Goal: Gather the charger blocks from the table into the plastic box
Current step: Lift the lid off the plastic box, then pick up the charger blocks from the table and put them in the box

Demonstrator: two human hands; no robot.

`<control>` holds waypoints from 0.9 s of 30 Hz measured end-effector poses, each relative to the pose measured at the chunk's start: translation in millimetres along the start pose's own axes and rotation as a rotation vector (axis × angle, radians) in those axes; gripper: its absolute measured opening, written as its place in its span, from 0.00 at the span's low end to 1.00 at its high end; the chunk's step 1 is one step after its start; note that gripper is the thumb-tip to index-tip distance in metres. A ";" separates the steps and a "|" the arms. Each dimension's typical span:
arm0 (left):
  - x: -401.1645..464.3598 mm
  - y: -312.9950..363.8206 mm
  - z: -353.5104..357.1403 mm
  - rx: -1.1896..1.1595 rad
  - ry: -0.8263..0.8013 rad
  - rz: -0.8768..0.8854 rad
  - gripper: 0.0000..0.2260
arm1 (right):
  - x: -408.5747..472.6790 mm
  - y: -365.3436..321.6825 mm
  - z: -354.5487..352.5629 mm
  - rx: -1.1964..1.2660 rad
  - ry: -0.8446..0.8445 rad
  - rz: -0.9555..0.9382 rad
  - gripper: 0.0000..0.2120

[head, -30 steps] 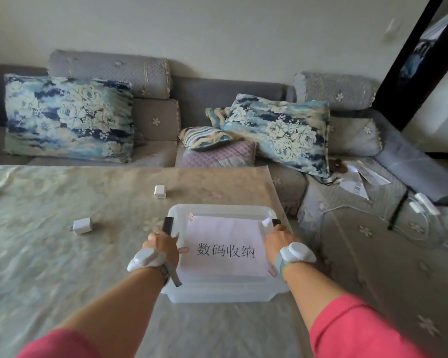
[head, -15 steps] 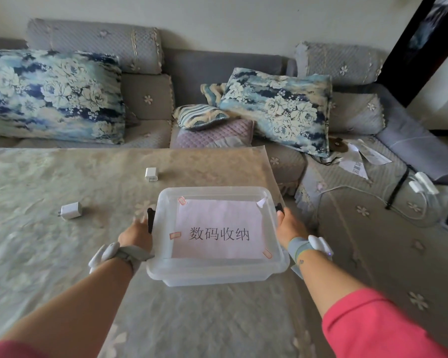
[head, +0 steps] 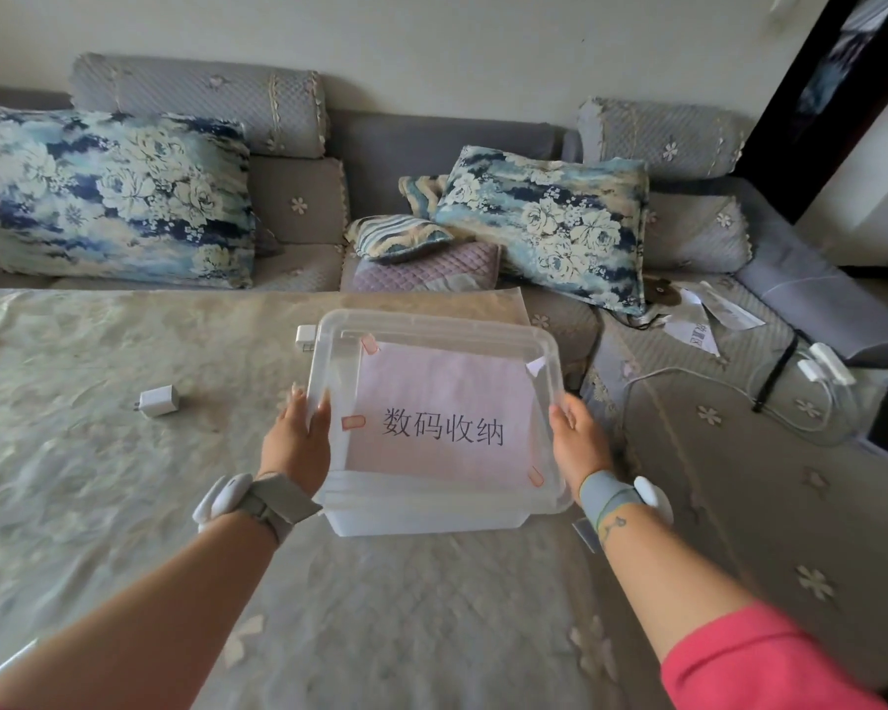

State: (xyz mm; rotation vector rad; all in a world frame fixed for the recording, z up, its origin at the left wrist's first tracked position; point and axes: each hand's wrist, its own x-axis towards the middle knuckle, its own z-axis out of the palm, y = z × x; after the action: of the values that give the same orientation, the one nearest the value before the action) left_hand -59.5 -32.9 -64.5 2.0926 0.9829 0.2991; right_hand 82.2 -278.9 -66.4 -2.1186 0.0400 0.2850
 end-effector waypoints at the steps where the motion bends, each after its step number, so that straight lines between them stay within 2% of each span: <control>1: -6.8 1.0 -4.6 -0.011 0.060 0.044 0.20 | -7.4 0.8 -3.0 0.007 0.065 -0.051 0.20; 3: -34.7 -7.0 -11.8 0.015 0.109 0.148 0.17 | -37.1 13.7 -7.7 -0.019 0.195 -0.140 0.19; 5: -65.1 -25.4 -18.2 0.077 0.045 0.172 0.20 | -66.6 38.3 -12.6 -0.051 0.229 -0.145 0.16; 7: -92.9 -51.9 -21.7 0.188 -0.039 0.145 0.22 | -88.8 77.8 -17.5 -0.199 0.147 -0.144 0.11; 10: -123.1 -91.5 -18.1 0.364 -0.150 0.140 0.21 | -108.5 131.3 -21.1 -0.482 0.058 -0.197 0.15; 13: -137.8 -116.7 -3.7 0.479 -0.262 0.085 0.21 | -113.0 152.9 -15.7 -0.808 -0.054 -0.233 0.14; 15: -140.6 -125.1 6.6 0.585 -0.331 0.041 0.20 | -108.0 153.5 -9.6 -0.997 -0.185 -0.193 0.18; 17: -141.0 -133.4 16.0 0.720 -0.417 0.005 0.23 | -104.7 152.6 -2.2 -1.043 -0.274 -0.154 0.19; 21: -135.4 -145.6 30.6 0.742 -0.459 -0.073 0.25 | -90.4 149.9 11.4 -1.114 -0.376 -0.086 0.19; 24: -122.3 -145.1 27.9 0.763 -0.414 -0.063 0.23 | -79.8 121.7 17.1 -1.185 -0.403 -0.163 0.19; 27: -104.6 -153.8 1.7 0.713 -0.300 -0.071 0.21 | -87.9 74.8 42.4 -1.194 -0.411 -0.401 0.18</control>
State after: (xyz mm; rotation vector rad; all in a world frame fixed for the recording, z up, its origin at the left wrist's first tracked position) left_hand -213.0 -50.6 -168.1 2.6149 1.0708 -0.4630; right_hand -21.8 -290.9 -130.9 -3.0834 -1.0092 0.5865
